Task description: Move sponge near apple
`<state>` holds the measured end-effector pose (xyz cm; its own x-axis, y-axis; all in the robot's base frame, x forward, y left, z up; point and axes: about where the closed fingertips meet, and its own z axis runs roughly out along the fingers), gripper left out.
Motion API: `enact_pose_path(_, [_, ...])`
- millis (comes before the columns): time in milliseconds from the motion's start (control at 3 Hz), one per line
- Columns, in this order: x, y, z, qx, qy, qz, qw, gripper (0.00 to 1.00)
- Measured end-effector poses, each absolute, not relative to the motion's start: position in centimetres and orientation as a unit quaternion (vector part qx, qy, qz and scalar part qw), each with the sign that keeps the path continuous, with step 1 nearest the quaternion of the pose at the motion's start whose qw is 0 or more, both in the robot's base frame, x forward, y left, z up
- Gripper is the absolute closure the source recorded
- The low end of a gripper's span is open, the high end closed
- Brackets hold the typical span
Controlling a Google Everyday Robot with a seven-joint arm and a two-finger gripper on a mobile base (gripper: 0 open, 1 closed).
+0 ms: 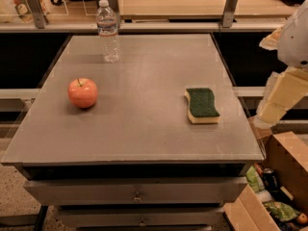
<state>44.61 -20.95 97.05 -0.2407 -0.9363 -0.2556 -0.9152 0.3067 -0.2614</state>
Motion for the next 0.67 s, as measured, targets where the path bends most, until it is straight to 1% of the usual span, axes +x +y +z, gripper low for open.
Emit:
enact_pose_path(333, [45.9, -20.1, 94.7, -0.569, 0.798, -0.006, 0.196, 0.0])
enact_pose_path(667, [48.0, -19.0, 92.1, -0.568, 0.799, 0.011, 0.195, 0.0])
